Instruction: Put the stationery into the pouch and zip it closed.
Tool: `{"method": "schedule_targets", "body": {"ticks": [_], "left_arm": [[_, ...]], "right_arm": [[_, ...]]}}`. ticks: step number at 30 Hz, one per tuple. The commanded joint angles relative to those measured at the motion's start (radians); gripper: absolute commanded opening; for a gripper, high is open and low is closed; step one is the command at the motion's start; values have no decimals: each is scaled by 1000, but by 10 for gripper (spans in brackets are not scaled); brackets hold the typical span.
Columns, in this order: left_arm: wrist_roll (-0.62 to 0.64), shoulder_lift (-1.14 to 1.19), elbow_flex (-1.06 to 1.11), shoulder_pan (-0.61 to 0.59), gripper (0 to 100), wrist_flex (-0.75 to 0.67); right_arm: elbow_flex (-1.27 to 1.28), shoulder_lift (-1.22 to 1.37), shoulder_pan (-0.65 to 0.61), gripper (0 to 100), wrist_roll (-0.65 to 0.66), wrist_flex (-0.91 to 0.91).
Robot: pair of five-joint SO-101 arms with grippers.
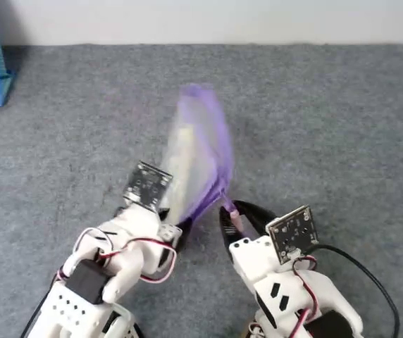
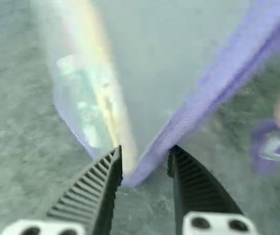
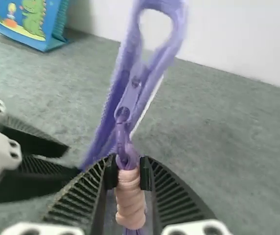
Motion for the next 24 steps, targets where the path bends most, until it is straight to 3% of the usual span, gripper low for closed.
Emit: {"method": "schedule_targets", "body": {"ticks": [1,11,19,24], "left_arm": [[-9,-2,-113,-97,141,51],[-11,-2,-363,-110,146,258],[-44,-9,-418,55,280,353],[-52,-107,-349,121,290,288]], "right_arm": [[-77,-2,45,8,51,36],[-132,-2,-21,8,86,24],[-133,-2,-54,8,89,-59],[-135,-2,-54,8,92,-58]]}}
